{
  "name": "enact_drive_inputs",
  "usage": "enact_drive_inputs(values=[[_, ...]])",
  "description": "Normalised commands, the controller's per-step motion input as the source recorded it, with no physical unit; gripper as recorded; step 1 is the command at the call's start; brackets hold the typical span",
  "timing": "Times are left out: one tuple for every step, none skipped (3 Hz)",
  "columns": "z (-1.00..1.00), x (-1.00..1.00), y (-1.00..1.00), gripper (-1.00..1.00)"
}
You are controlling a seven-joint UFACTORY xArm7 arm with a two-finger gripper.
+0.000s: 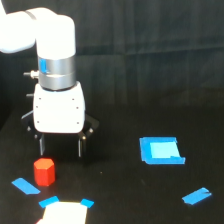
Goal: Pick up the red object from the table
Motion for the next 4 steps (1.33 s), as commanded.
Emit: enact_drive_inputs(values=[[0.16, 0.47, -1.0, 0.99], [0.3, 0.39, -1.0, 1.0], [0.22, 1.0, -1.0, 0.86], [0.27, 1.0, -1.0, 1.0]])
